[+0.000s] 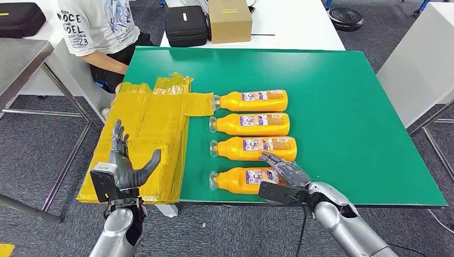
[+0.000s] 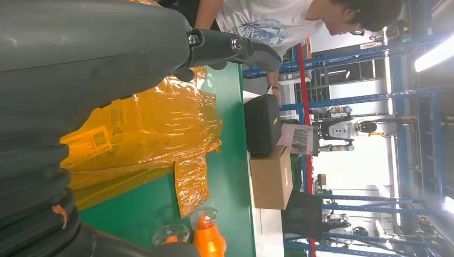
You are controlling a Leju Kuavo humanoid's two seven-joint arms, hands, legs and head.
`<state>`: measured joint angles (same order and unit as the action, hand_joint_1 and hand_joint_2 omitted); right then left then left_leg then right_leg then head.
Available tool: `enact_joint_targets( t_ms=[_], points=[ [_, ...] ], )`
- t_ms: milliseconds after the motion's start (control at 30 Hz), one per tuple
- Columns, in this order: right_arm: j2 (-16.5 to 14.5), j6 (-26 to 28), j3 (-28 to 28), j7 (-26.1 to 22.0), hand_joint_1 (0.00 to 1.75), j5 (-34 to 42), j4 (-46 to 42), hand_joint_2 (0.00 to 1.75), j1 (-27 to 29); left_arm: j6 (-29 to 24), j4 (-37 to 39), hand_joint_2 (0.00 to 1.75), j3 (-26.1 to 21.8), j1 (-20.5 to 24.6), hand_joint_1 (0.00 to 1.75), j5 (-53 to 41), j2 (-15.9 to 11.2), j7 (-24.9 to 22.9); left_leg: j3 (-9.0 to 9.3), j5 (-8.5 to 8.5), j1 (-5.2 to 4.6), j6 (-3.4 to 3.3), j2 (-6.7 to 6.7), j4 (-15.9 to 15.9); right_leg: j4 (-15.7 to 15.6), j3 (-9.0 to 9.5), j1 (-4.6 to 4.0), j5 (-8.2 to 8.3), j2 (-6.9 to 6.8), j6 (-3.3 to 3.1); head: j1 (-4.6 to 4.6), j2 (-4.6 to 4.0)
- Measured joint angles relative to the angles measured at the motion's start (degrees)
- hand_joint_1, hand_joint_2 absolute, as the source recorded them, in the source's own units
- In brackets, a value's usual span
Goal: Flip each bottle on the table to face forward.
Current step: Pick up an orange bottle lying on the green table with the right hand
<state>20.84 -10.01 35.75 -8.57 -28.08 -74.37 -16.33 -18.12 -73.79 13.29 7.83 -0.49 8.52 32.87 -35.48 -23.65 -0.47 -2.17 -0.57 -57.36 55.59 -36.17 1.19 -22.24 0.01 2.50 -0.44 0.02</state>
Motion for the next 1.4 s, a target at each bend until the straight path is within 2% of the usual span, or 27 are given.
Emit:
enact_joint_targets(
  t_ms=[100,133,167,267,300,333,433,800,1200,1300,1400],
  points=[
    [0.03,-0.32,0.19,-0.23,0.00,0.40,0.88,1.75,-0.59,0.03,0.00,1.75,0.03,0.00,0.00,0.04,0.00,-0.04,0.02,0.00,0.00,0.00,0.01,0.00,0.00,0.01,0.00,0.00,0.00,0.00,-0.01,0.00],
    [0.04,-0.50,0.28,-0.38,0.06,0.60,1.34,1.75,-0.89,0.05,0.01,1.75,0.04,0.00,0.00,0.05,0.00,-0.07,0.02,0.00,0.00,0.00,0.01,0.00,0.00,0.01,0.00,0.00,0.00,0.00,-0.02,0.00],
    [0.08,-0.69,0.38,-0.52,0.25,0.77,1.77,1.75,-1.18,0.07,0.01,1.75,0.04,0.00,0.00,0.09,0.00,-0.07,0.03,0.00,0.00,0.00,0.01,0.00,0.00,0.01,0.00,0.00,0.00,0.00,-0.02,0.00],
    [0.58,-1.55,0.80,-0.61,1.27,1.43,2.51,1.75,-1.83,0.12,0.02,1.75,0.06,0.00,0.00,0.46,-0.05,-0.10,0.04,0.00,0.00,0.00,0.00,-0.01,0.00,0.01,0.00,0.00,0.00,0.00,-0.02,0.00],
    [0.87,-1.95,1.00,-0.55,1.46,1.70,2.58,1.75,-2.00,0.15,0.02,1.75,0.07,0.00,0.00,0.61,-0.10,-0.12,0.04,0.00,0.00,0.00,0.00,-0.01,0.00,0.02,0.00,0.00,0.00,0.00,-0.02,0.00],
    [1.20,-2.32,1.26,-0.45,1.53,1.98,2.61,1.75,-2.20,0.22,0.04,1.75,0.06,0.00,0.00,0.73,-0.14,-0.14,0.04,0.00,0.00,0.00,0.00,-0.01,0.00,0.02,0.00,0.00,0.00,0.00,-0.01,0.00],
    [2.11,-3.11,2.01,-0.15,1.61,2.56,2.75,1.75,-2.81,0.51,0.15,1.75,0.06,0.00,0.00,1.02,-0.23,-0.17,0.05,0.00,0.00,0.00,-0.01,-0.01,0.00,0.04,0.00,0.00,0.00,0.00,0.00,0.00],
    [3.62,-4.85,4.87,0.43,1.70,2.82,4.63,1.75,-5.48,0.68,0.26,1.75,0.04,-0.06,0.00,1.19,-0.39,-0.28,0.15,0.00,-0.01,0.00,0.00,-0.01,-0.01,0.12,0.00,0.00,0.00,0.00,-0.02,0.00],
    [4.20,-5.61,6.67,0.88,1.74,2.47,4.92,1.75,-6.70,0.78,0.26,1.75,0.02,-0.15,0.00,1.08,-0.42,-0.50,0.26,0.00,-0.01,0.00,-0.01,-0.01,-0.01,0.24,0.01,0.00,0.00,0.00,-0.02,0.00],
    [4.10,-4.94,6.68,0.53,1.75,2.66,5.12,1.75,-6.87,0.84,0.26,1.75,0.02,-0.20,0.00,0.98,-0.42,-0.52,0.27,0.00,-0.01,0.00,-0.01,0.00,-0.02,0.26,0.00,0.00,0.00,0.00,-0.01,0.00],
    [3.21,-1.84,5.87,-1.92,1.75,3.69,5.53,1.75,-6.43,0.78,0.26,1.75,0.02,-0.40,0.00,0.62,-0.42,-0.49,0.26,-0.01,0.00,0.00,0.02,0.00,-0.01,0.25,0.00,0.00,0.01,0.00,0.00,0.00]
  ],
)
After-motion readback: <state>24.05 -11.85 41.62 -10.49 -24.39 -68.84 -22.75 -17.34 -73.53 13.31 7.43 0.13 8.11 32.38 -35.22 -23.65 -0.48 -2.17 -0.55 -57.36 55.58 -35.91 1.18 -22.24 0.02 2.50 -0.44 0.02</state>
